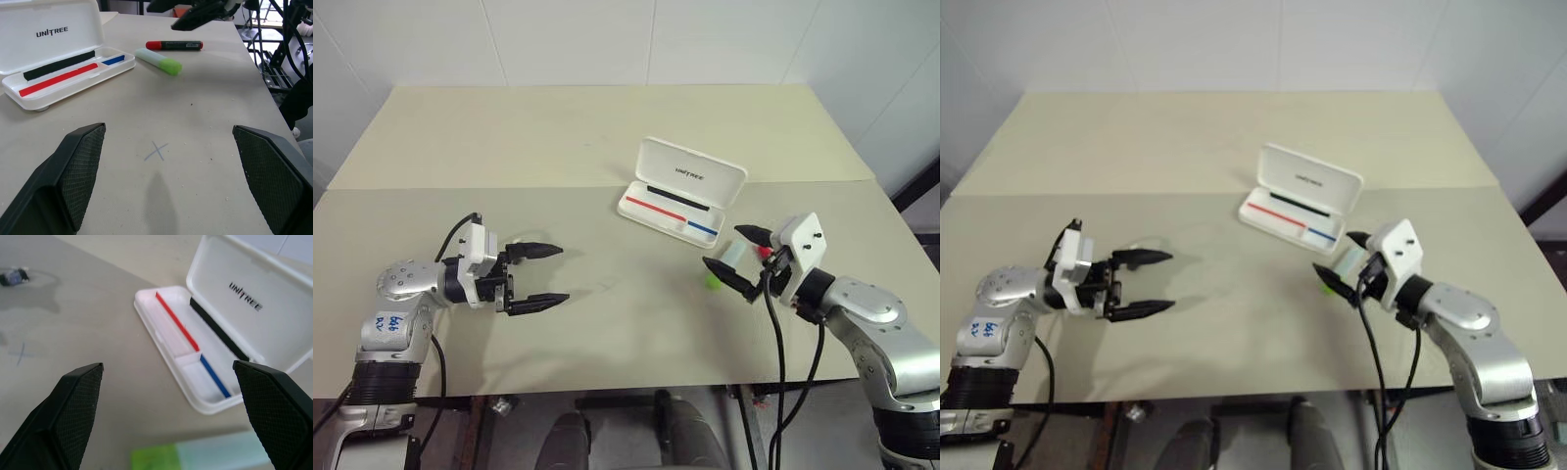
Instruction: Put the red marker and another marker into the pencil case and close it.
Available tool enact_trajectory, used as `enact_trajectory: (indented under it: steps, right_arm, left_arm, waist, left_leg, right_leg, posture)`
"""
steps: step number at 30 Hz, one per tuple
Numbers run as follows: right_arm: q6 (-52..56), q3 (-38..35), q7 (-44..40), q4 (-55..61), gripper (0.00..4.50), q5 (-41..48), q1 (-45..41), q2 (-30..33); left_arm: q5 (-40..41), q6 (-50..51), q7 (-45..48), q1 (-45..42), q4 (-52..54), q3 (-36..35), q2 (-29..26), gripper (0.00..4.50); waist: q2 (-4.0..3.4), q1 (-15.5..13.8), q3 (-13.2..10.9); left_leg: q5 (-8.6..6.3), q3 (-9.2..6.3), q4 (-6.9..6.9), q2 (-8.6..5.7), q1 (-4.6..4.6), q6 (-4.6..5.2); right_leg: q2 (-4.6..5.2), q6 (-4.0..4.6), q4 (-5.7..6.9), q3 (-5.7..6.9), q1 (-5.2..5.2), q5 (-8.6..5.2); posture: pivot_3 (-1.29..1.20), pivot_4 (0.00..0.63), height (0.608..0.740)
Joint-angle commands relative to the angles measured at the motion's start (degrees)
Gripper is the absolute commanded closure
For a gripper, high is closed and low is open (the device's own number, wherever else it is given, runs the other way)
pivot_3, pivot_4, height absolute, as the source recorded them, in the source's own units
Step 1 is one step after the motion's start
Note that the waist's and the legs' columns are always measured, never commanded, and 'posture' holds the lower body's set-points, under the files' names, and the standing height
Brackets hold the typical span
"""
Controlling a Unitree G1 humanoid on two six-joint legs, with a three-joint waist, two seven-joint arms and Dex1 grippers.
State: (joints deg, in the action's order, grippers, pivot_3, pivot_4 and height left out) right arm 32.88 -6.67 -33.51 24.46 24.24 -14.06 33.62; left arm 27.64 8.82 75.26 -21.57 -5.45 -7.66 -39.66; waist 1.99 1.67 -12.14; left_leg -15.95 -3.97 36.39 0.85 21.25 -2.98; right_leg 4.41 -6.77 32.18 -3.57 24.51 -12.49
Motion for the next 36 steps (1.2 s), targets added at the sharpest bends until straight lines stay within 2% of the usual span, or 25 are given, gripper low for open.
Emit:
enact_trajectory:
  steps: [1,6,12,23,30,33,36]
  right_arm:
    - [0.6,0.7,2.0,-0.4,0.00,0.0,-2.6,-1.6]
    - [-1.1,4.8,1.0,-6.6,0.00,-4.2,-6.2,-2.1]
    - [-1.3,10.4,-2.1,-16.0,0.00,-8.1,-14.6,-2.0]
    - [0.0,19.5,-13.4,-33.7,0.00,-13.8,-25.8,-0.8]
    - [-1.4,23.0,-18.3,-41.1,0.00,-17.4,-30.8,-1.8]
    - [-1.1,23.4,-17.5,-45.7,0.62,-19.4,-33.7,-3.3]
    - [-2.4,23.3,-17.8,-47.7,1.66,-20.6,-35.0,-3.9]
  left_arm:
    - [0.4,-0.6,0.8,-1.2,-0.4,-0.9,-1.6,0.03]
    - [2.2,2.1,-0.2,1.0,3.5,-1.5,-1.8,0.03]
    - [1.5,-0.4,0.4,-0.3,0.6,-2.4,-1.9,0.03]
    - [0.7,-2.8,-4.3,1.4,2.6,-2.9,0.1,0.03]
    - [0.9,-2.4,-6.2,3.9,5.1,-4.9,-1.1,0.03]
    - [0.9,-2.8,-6.9,4.4,5.2,-5.5,-1.6,0.00]
    - [1.0,-2.8,-7.7,4.8,5.8,-5.6,-1.4,0.00]
  waist:
    - [0.00,0.0,0.0]
    - [-0.03,0.1,0.0]
    - [-0.08,0.1,-0.1]
    - [-0.14,0.2,-0.1]
    - [-0.14,0.4,-0.1]
    - [-0.14,0.7,-0.1]
    - [-0.14,0.9,-0.1]
  left_leg:
    - [0.00,0.00,0.00,0.00,-0.01,0.00]
    - [0.01,0.00,-0.04,0.00,-0.05,0.02]
    - [0.03,0.00,-0.03,0.01,-0.06,0.04]
    - [0.03,0.00,-0.17,0.01,-0.04,0.05]
    - [0.03,0.00,-0.17,0.02,-0.09,0.05]
    - [0.03,0.00,-0.15,0.01,-0.11,0.05]
    - [0.04,0.00,-0.10,0.01,-0.14,0.05]
  right_leg:
    - [0.00,0.01,0.01,0.00,0.00,0.00]
    - [-0.01,0.05,0.11,0.00,0.01,-0.04]
    - [-0.02,0.04,0.24,0.01,0.07,-0.04]
    - [-0.02,-0.30,0.39,0.02,0.20,0.13]
    - [-0.03,-0.37,0.52,0.04,0.23,0.16]
    - [-0.03,-0.37,0.58,0.04,0.23,0.16]
    - [-0.03,-0.36,0.67,0.04,0.23,0.16]
  posture:
    - [0.00,0.150,0.740]
    - [0.00,0.150,0.740]
    - [0.00,0.150,0.740]
    - [0.00,0.150,0.740]
    - [0.00,0.150,0.740]
    - [0.00,0.150,0.740]
    - [0.00,0.150,0.740]
